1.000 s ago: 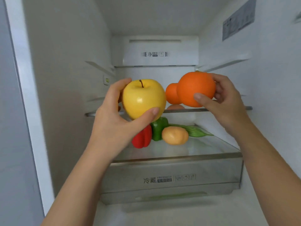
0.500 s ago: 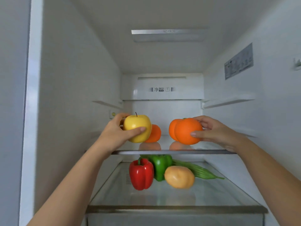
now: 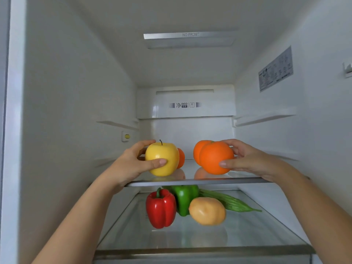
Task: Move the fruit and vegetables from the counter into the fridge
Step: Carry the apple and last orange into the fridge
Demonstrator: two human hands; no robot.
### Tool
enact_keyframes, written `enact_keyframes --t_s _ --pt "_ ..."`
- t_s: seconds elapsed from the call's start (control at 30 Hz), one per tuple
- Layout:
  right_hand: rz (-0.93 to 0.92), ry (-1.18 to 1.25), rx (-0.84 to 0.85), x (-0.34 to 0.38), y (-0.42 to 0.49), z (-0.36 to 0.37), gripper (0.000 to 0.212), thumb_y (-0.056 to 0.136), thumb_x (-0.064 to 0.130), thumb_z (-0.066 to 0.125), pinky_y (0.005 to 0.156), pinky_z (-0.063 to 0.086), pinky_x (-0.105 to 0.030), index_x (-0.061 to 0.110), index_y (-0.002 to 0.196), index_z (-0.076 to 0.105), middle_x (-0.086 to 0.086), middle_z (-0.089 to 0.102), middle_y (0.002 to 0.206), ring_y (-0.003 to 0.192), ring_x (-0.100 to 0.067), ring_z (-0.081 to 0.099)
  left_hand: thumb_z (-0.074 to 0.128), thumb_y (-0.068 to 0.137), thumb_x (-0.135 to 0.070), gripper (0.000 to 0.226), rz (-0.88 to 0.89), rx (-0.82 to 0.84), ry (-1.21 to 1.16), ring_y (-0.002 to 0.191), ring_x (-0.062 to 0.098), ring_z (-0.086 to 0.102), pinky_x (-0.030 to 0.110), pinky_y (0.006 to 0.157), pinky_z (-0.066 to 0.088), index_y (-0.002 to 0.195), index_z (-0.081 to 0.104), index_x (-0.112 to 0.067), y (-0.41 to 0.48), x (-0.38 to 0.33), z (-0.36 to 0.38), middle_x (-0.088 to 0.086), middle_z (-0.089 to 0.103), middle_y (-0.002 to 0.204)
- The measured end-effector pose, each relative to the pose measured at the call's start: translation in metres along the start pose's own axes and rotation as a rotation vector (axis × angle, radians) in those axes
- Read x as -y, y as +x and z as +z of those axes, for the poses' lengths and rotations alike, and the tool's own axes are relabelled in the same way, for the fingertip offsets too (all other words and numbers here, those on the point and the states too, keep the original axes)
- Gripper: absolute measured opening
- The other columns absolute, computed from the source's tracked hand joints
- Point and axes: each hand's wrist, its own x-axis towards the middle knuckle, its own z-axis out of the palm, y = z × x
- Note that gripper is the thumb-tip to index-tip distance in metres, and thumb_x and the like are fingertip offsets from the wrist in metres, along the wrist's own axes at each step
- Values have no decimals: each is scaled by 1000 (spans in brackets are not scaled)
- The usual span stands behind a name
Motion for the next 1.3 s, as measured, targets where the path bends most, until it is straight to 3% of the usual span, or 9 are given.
enact_keyframes --t_s 0.13,0.3,0.47,0.73,0.93,1.03,1.2,1.3 --pt "-7 -46 -3 1 -1 1 56 74 17 71 90 47 -36 33 120 43 -6 45 131 111 -20 51 84 55 -38 82 9 7 -4 103 10 55 21 79 47 126 45 -29 0 1 2 -3 54 119" --pt "0 -74 -18 3 -3 3 76 57 36 73 94 44 -39 32 126 40 -4 44 132 114 -22 49 78 40 -51 90 -8 6 31 106 13 54 29 86 48 122 43 -38 0 2 1 -6 52 121" --pt "-3 -79 -23 3 -3 3 68 67 28 74 94 44 -39 33 126 39 -5 41 135 116 -23 47 77 39 -52 90 -8 -3 48 106 15 54 31 89 47 121 43 -39 -1 3 1 -3 51 122" --pt "-13 -108 -49 5 -5 4 85 45 47 72 100 40 -45 35 123 39 -5 42 133 117 -23 47 76 38 -54 94 -12 -12 99 106 17 55 36 92 47 124 42 -37 -2 1 1 0 51 124" --pt "-62 -146 -125 5 -7 7 66 65 37 72 96 42 -40 36 122 38 0 43 124 114 -21 47 79 47 -52 104 -7 -27 193 116 20 48 32 92 42 137 31 -28 -9 -6 3 2 44 135" --pt "-121 -181 -232 7 -11 11 59 76 33 69 91 38 -32 32 126 39 2 47 124 115 -16 46 79 67 -34 93 18 -64 277 124 19 41 28 92 35 141 24 -23 -15 -7 6 3 37 142" --pt "-291 -325 -535 18 -33 30 55 79 30 68 92 31 -26 23 128 43 8 47 124 115 -6 42 77 66 -36 93 39 -185 351 129 18 36 36 102 35 142 24 -24 -37 -14 6 3 33 146" --pt "-398 -418 -673 25 -51 54 46 82 26 65 88 31 -20 21 124 48 10 46 120 110 -5 42 71 76 -35 78 161 -311 500 128 15 35 23 97 29 140 28 -21 -63 -19 16 1 35 143"
